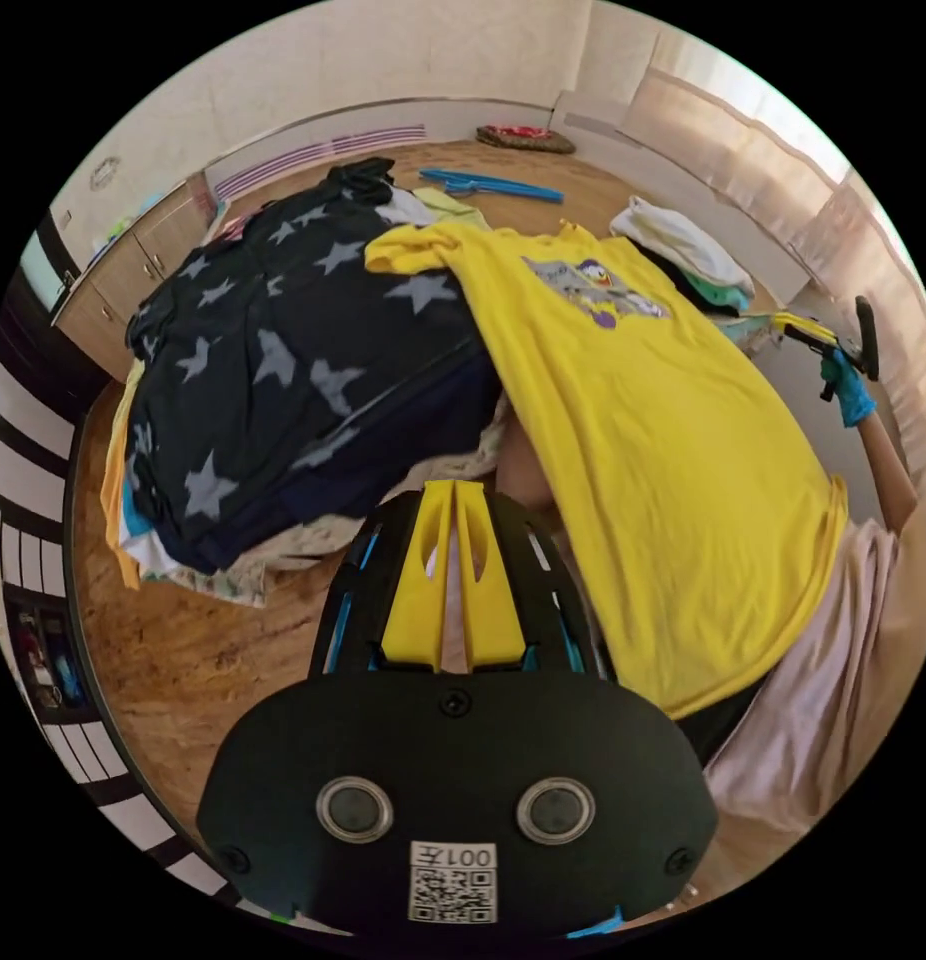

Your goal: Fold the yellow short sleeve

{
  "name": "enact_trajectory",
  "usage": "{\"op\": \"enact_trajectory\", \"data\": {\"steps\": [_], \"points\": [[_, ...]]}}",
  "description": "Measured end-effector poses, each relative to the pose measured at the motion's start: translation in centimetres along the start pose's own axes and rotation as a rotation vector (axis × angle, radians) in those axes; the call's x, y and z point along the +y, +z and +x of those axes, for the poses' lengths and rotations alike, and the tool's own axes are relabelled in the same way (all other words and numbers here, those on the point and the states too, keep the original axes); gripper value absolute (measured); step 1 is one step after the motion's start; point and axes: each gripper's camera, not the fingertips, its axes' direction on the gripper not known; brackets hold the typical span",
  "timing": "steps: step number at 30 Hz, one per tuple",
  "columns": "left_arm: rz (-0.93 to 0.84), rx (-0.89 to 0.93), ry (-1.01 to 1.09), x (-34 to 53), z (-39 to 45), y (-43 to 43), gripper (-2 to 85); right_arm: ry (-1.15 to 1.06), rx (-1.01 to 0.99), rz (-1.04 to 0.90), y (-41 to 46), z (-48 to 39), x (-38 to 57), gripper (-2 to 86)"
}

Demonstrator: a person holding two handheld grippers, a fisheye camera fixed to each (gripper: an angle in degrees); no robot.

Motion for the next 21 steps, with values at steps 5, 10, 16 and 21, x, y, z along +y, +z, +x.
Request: {"op": "enact_trajectory", "data": {"steps": [5,10,16,21], "points": [[0.064,-0.038,0.093,-10.2,6.9,2.4,-1.3,0.093,-0.022,0.019,5.6,0.3,-5.2,1.2],[0.127,0.009,0.158,-19.7,12.6,3.4,-1.3,0.348,0.076,-0.06,10.9,2.8,-8.8,1.8],[0.144,0.037,0.286,-29.4,19.3,5.8,-1.4,0.627,0.021,-0.109,16.4,7.3,-9.2,2.6],[0.128,0.083,0.349,-37.0,23.4,8.9,-1.1,0.735,-0.055,-0.023,17.5,8.5,-7.5,2.2]]}}
